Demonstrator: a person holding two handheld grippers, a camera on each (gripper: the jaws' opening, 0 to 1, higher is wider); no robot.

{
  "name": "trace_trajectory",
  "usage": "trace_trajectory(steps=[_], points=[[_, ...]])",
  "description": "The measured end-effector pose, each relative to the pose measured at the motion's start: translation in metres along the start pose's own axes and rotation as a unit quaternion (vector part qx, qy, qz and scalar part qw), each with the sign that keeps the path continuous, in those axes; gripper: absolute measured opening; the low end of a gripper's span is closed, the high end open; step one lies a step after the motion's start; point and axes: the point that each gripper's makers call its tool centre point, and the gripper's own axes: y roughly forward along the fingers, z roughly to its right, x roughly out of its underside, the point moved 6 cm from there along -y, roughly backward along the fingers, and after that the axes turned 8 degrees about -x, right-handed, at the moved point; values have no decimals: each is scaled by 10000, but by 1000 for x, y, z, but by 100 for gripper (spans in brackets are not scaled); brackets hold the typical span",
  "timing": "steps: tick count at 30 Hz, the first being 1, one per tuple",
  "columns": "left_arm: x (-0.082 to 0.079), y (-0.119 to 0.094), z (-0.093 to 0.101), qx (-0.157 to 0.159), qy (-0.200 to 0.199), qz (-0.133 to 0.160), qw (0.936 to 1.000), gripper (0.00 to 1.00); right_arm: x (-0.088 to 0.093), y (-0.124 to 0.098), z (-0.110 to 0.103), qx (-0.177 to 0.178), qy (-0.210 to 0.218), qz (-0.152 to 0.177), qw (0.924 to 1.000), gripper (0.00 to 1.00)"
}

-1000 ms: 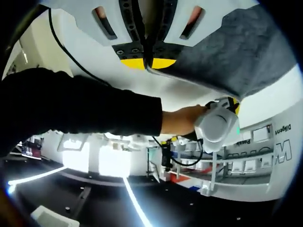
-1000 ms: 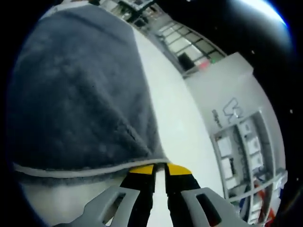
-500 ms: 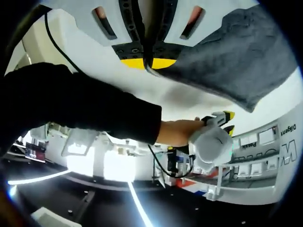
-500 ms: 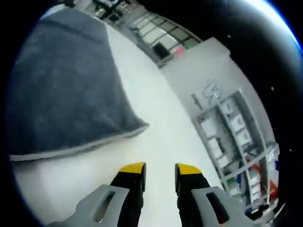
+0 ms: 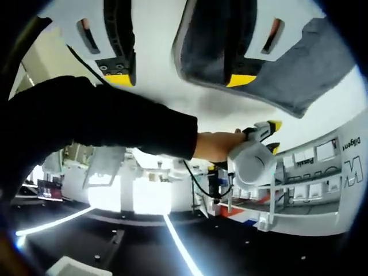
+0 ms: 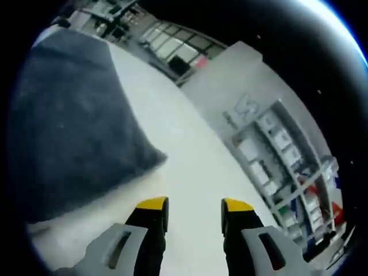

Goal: Open the folded towel by lifting each exposed corner and separating the folded layers until the towel lies flat within the target outline without major curled edges

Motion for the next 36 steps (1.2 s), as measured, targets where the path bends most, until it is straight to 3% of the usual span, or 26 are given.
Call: trace_trajectory(steps=[1, 3, 4, 5, 6, 9, 12, 14, 17, 19, 21, 23, 29, 31, 33, 36], points=[[-4, -6, -3, 38, -29, 78, 10000, 75, -2, -2, 1, -6, 216, 27, 9998, 43], [-13, -17, -7, 219, 14, 251, 9994, 84, -6, -6, 1, -53, 570, 50, 9984, 62], [-18, -28, -13, 289, 117, 246, 9992, 89, -9, -6, -2, -192, 854, 33, 9962, 74], [-20, -34, -17, 292, 139, 228, 9992, 93, -12, -6, -7, -346, 1058, 9, 9938, 95], [-26, -46, -30, 222, 146, 198, 9995, 95, -16, -5, -10, -467, 1255, 70, 9910, 97], [-37, -79, -64, -129, 121, 262, 9995, 100, -27, -11, -7, -400, 1611, 146, 9860, 100], [-45, -115, -106, -730, 138, 316, 9967, 100, -42, -20, -1, -329, 1826, 142, 9825, 100], [-50, -141, -133, -1235, 36, 401, 9915, 100, -54, -25, 3, -250, 1930, 263, 9805, 100], [-55, -179, -164, -1672, -419, 654, 9829, 100, -74, -29, 5, -138, 1916, 462, 9803, 100], [-54, -201, -183, -1941, -505, 702, 9772, 100, -85, -29, 4, -84, 1868, 506, 9811, 100], [-48, -222, -201, -2271, -479, 606, 9708, 100, -97, -28, -6, -103, 1814, 557, 9818, 100], [-46, -245, -224, -2704, -459, 632, 9596, 100, -106, -24, -7, -128, 1890, 603, 9800, 100], [-27, -303, -274, -3166, -691, 628, 9440, 100, -125, -23, -7, 97, 2065, 826, 9749, 100], [-11, -322, -292, -3254, -808, 495, 9408, 100, -126, -22, -4, 190, 2160, 960, 9715, 100], [1, -338, -315, -3492, -959, 414, 9312, 100, -122, -18, -6, 182, 2220, 974, 9700, 100], [15, -358, -341, -3686, -998, 344, 9236, 100, -109, -11, -9, 200, 2293, 763, 9702, 100]])
